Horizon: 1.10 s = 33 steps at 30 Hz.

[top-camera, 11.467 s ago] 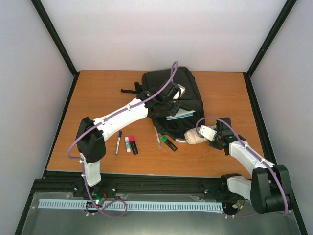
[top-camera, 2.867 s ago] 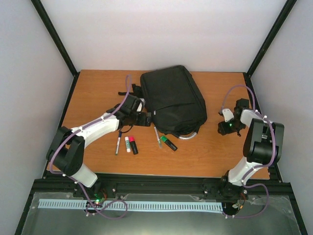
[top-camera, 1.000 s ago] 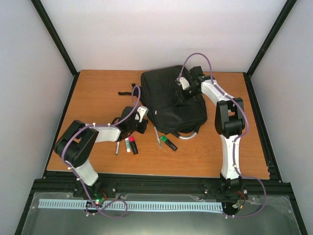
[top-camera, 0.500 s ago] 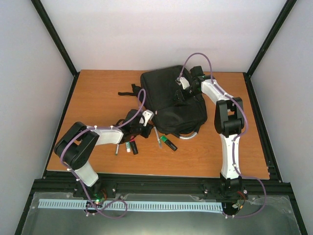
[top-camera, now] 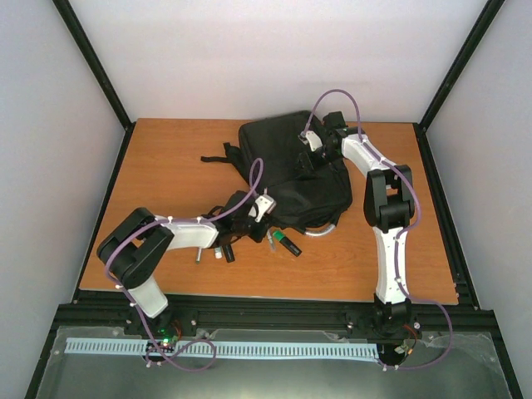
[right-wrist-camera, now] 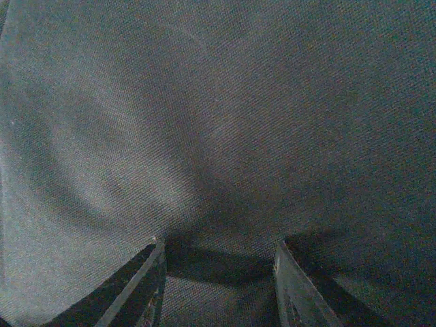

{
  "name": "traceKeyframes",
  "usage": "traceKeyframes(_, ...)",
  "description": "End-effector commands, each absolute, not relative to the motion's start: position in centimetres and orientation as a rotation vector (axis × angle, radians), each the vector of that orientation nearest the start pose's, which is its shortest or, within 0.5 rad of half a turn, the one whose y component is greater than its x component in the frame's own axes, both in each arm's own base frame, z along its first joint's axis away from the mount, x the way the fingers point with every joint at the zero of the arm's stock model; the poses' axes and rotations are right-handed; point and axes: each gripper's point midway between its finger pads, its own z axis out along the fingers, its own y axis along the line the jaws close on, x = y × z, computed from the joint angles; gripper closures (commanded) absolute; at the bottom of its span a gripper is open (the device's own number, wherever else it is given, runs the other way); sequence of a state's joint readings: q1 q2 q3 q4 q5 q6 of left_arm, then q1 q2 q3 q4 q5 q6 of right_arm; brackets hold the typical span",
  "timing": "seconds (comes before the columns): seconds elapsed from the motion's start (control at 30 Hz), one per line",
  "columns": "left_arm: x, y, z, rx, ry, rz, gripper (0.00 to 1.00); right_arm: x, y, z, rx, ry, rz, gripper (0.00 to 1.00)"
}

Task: Pack the student bag
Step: Zip the student bag at the center of the board.

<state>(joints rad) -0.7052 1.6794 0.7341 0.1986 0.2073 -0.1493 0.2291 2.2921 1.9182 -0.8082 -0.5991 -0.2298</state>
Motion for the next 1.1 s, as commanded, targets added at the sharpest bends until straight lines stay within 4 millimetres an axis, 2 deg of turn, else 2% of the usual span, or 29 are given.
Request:
traceKeyframes(0.0, 28.2, -32.2, 5.9, 0.852, 2.229, -0.728, 0.99, 47.8, 18.5, -0.2, -0.68, 2.773, 0.678, 0.55)
traceKeyframes(0.23, 26.5, -34.6, 6.1, 0.927, 2.21, -0.753, 0.99, 47.8, 18.4, -0.2, -0.678, 2.775, 0.678, 0.55)
traceKeyframes(0.6, 26.3, -38.9, 6.9, 1.007, 2.171, -0.79, 0.99, 47.8, 18.6, 0.2, -0.68, 2.766, 0.686, 0.55)
traceKeyframes(0.8, 26.0, -40.7, 6.7, 1.042, 2.18, -0.793, 0.99, 47.7, 18.6, 0.6, -0.684, 2.762, 0.692, 0.55)
traceKeyframes(0.87, 25.9, -40.9, 7.2, 1.034, 2.178, -0.811, 0.99, 47.8, 18.7, 1.7, -0.695, 2.743, 0.687, 0.55)
traceKeyframes(0.93, 25.9, -40.9, 8.3, 1.027, 2.166, -0.819, 0.99, 48.0, 18.4, 3.6, -0.699, 2.706, 0.674, 0.55)
traceKeyframes(1.07, 25.6, -40.1, 11.0, 1.022, 2.15, -0.805, 0.93, 48.0, 17.5, 10.0, -0.687, 2.585, 0.651, 0.53)
